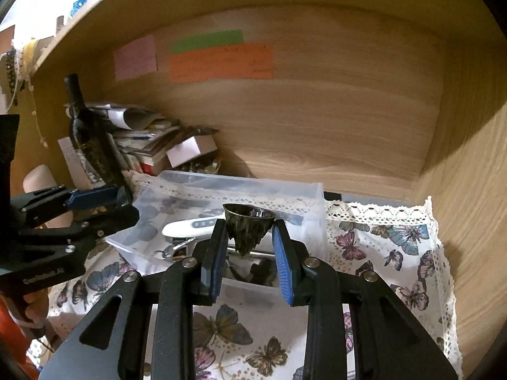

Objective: Organize rigid objects
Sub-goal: 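Grasp the dark cone-shaped cup with the right tool while the left tool grasps the black USB dongle, then release the cup into the clear box with the right tool while the left tool drops the dongle in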

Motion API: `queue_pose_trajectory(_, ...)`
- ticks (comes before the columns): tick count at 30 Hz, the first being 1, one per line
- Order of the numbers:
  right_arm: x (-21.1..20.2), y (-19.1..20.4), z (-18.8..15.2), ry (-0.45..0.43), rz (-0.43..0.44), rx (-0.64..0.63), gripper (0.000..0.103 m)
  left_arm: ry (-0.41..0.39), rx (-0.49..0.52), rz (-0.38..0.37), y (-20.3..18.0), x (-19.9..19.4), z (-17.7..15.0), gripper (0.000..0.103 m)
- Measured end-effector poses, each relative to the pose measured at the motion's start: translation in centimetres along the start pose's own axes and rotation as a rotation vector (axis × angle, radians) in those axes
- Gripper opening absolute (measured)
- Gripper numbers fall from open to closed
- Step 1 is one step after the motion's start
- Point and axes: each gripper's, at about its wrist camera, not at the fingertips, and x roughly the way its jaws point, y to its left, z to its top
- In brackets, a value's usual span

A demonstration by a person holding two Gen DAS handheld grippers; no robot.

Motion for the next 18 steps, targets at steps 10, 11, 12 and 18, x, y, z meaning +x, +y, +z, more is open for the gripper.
queue_pose_trajectory(10, 4.3, -1.1, -0.9, 0.111, -0.009, 0.019, 0.026, 0.123, -0.048, 0.015, 1.6, 3.9, -1.6, 0.044)
queue_pose_trajectory(11, 4.7, -1.2, -0.9, 0.123, -0.001, 0.027, 0.026, 0.134, -0.055, 0.012, 1.7, 4.2, -1.8, 0.044)
queue_pose_trajectory(12, 5.1, -1.2, -1.0, 0.133, 0.010, 0.037, 0.026, 0.145, -0.061, 0.008, 1.8, 4.4, -1.9, 0.044)
queue_pose_trajectory(18, 6.5, 0.0, -1.4, 0.178, 0.032, 0.010, 0.026, 0.157, -0.058, 0.009, 1.5, 4.6, -2.3, 0.045)
